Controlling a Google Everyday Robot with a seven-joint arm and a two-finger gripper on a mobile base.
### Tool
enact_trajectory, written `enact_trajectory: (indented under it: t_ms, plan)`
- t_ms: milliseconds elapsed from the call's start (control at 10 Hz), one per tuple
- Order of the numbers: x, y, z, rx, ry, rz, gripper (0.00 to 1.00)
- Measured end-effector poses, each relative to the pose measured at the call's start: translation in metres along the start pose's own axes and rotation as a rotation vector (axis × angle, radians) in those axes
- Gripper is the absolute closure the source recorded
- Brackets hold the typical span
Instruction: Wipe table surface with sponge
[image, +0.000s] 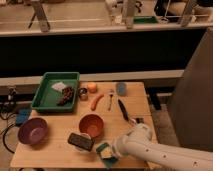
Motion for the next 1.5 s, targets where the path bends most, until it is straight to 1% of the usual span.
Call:
enact_trajectory:
  t_ms: [100,200,400,500,800,900,1000,1100,1200,1400,1500]
  plan:
    - [-0.005,0.000,-0.001,0.005,-0.002,0.003,1.00]
    - [-0.009,0.004,-0.004,0.000,-0.001,0.010,1.00]
    - [-0.017,0.022,-0.016,-0.034,0.008,0.030,1.00]
    - [-0.022,0.036,-0.023,-0.062,0.013,0.046,1.00]
    - [-0.027,0.063,-0.026,-0.124,0.021,0.079,1.00]
    - [-0.027,0.070,-0.026,-0.134,0.027,0.084,1.00]
    - [-0.024,0.076,-0.026,-0.143,0.039,0.096,1.00]
    - [-0.017,0.083,-0.023,-0.146,0.055,0.100,1.00]
    - [-0.004,0.090,-0.018,-0.145,0.071,0.103,1.00]
    - [0.014,0.094,-0.015,-0.143,0.099,0.094,1.00]
    - [0.029,0.095,-0.013,-0.141,0.116,0.088,1.00]
